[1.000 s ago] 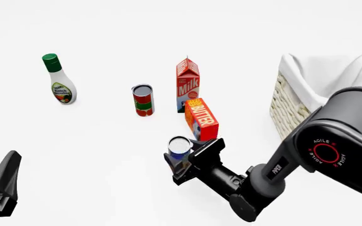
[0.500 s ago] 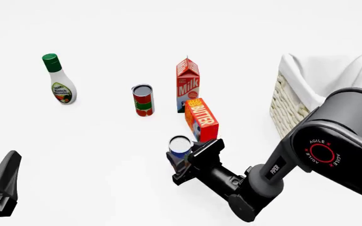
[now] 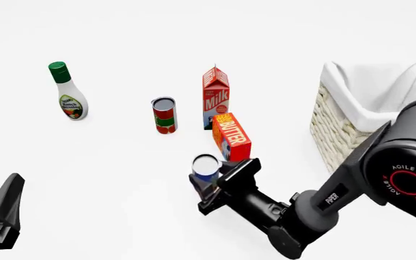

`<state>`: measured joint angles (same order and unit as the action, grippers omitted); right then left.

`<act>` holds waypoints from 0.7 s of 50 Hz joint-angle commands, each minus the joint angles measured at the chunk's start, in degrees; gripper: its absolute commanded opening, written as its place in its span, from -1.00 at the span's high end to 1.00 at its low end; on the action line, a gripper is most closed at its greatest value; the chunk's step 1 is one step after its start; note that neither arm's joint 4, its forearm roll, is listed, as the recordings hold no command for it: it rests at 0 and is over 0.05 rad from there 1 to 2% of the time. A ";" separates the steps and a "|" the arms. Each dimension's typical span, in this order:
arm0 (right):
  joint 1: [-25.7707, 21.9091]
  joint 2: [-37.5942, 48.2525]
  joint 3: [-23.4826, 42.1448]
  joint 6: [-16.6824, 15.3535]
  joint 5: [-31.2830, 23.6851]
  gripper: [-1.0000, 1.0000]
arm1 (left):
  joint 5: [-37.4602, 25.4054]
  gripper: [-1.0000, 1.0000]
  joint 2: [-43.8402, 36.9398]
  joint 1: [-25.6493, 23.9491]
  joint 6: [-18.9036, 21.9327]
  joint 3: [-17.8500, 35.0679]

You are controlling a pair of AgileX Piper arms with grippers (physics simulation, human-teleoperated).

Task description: Pick the alphabet soup and place it in the basket.

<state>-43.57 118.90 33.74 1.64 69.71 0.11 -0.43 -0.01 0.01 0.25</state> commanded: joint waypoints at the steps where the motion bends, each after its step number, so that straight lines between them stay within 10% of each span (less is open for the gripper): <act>1: -0.65 -7.76 -3.70 0.42 -0.09 1.00 | 0.00 -1.00 0.00 0.00 -0.02 0.00; 35: 2.39 -44.87 -9.33 -5.26 -17.99 1.00 | 0.00 -1.00 0.00 0.00 0.00 0.00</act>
<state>-42.72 82.04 24.35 -2.84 56.29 0.11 -0.43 -0.01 0.01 0.25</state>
